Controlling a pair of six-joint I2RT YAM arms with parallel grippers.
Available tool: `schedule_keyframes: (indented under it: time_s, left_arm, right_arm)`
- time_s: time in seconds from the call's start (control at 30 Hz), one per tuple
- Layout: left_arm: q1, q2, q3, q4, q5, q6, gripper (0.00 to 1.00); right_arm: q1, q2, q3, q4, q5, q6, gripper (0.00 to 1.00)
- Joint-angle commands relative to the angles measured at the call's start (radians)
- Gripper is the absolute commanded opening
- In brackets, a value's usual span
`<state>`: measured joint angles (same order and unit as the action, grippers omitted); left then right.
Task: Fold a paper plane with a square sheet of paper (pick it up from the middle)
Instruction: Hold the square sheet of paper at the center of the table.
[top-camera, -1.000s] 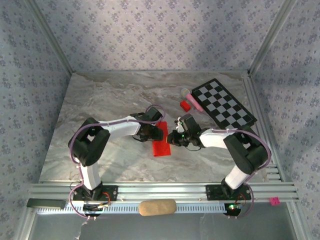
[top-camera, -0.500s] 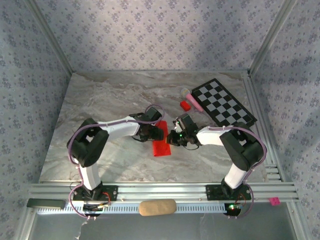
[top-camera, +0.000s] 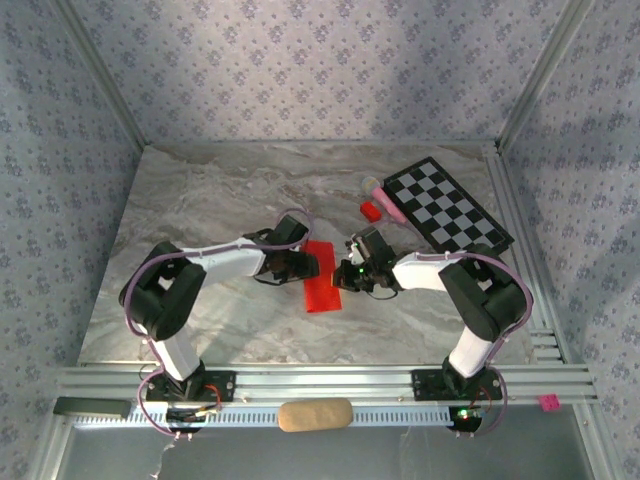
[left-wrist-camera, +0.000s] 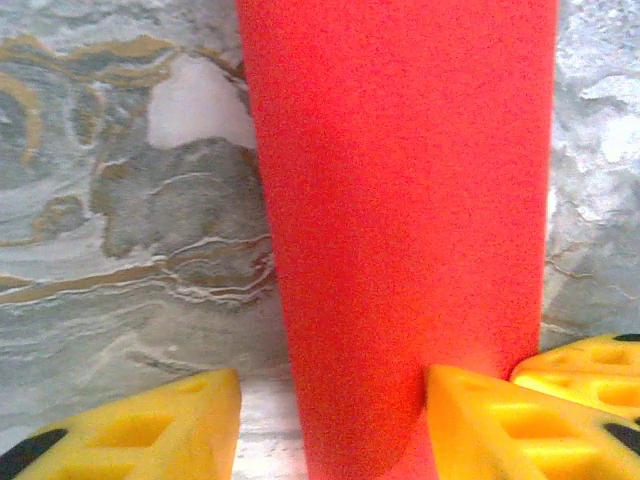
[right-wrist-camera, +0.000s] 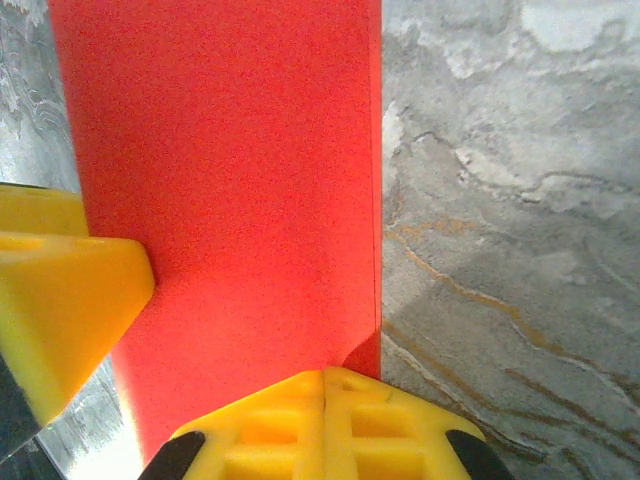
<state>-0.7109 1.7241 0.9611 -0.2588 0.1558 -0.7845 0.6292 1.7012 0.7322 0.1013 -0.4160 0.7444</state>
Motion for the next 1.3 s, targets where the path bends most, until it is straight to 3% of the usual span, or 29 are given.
schedule_keyframes:
  time_s: [0.0, 0.47, 0.77, 1.0, 1.27]
  left_arm:
    - [-0.001, -0.021, -0.014, 0.049, 0.05, -0.021, 0.5]
    - [0.004, 0.018, -0.025, 0.022, 0.008, -0.022, 0.44]
    - [0.002, 0.055, -0.004, -0.026, -0.023, -0.026, 0.43]
    - [0.002, 0.075, 0.031, -0.054, -0.001, 0.046, 0.44]
    - [0.0, 0.089, 0.043, -0.075, -0.005, 0.084, 0.46]
  right_arm:
    - [0.001, 0.044, -0.022, -0.127, 0.076, 0.001, 0.05]
    - [-0.002, -0.051, -0.013, -0.05, 0.023, -0.009, 0.11]
    - [-0.054, -0.356, -0.048, -0.246, 0.276, 0.015, 0.23]
    - [-0.123, -0.429, -0.154, -0.23, 0.252, 0.05, 0.24]
    - [-0.127, -0.428, -0.157, -0.226, 0.24, 0.049, 0.24]
